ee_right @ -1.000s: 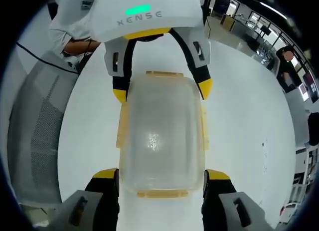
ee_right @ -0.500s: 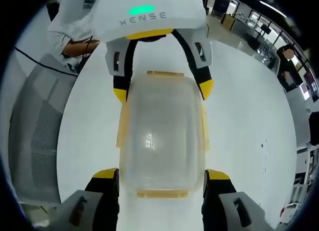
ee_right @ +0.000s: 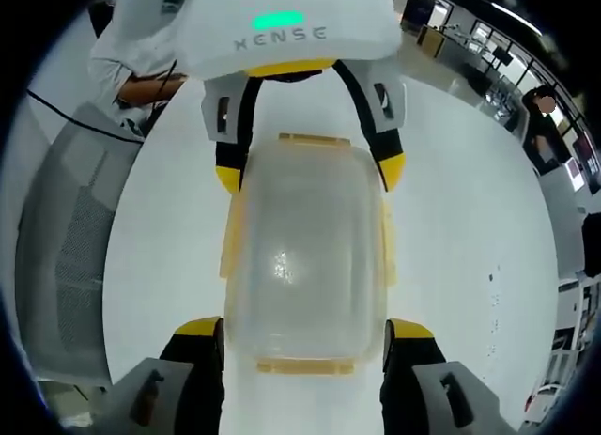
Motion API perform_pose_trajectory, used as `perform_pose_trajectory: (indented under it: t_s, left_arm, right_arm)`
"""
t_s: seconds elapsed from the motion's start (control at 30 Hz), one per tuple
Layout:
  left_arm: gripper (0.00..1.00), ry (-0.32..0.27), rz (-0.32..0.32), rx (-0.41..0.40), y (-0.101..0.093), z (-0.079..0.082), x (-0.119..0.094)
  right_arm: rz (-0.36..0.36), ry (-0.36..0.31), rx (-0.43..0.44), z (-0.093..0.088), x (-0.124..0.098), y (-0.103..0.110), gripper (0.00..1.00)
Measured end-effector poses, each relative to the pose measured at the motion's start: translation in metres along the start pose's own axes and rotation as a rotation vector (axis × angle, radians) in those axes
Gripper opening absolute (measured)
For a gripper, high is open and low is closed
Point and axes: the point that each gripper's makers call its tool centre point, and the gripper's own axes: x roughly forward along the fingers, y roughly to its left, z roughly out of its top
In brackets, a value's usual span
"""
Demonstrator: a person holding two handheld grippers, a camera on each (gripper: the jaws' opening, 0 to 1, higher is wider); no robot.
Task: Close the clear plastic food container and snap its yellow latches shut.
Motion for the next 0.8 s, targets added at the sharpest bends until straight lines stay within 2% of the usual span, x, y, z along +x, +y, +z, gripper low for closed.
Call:
perform_pose_trajectory:
  t_s: [0.17,0.27,0.43,0.6,0.77,0.8]
  left_arm:
    - [0.83,0.0,0.002,0.002,-0.0006,-0.0004,0.0006]
    - [0.84,0.011,-0.002,0.015,-0.0024,-0.0018,0.0004]
    - [0.87,0.012,-0.004,-0.009,-0.0053,-0.0039,0.0002]
    - [0.95,-0.003,0.026,-0.01,-0.0022,-0.002,-0.0026]
    - [0.95,-0.018,0.043,-0.03,-0.0013,0.0008,-0.0071]
    - [0.94,-0.033,0.064,-0.029,0.0011,0.0026,-0.0083]
  right_arm:
    - [-0.002,0.002,0.002,0.0,0.001,0.0003,0.68]
    - [0.004,-0.001,0.033,-0.001,0.0041,0.0031,0.69]
    - [-0.01,-0.022,0.032,0.0029,0.0018,0.0033,0.71]
    - [-0.029,-0.028,0.038,0.0026,-0.0004,0.0019,0.74]
    - [-0.047,-0.036,0.046,0.001,-0.0031,0.0037,0.75]
    - [-0.05,-0.041,0.049,0.001,-0.0041,0.0041,0.75]
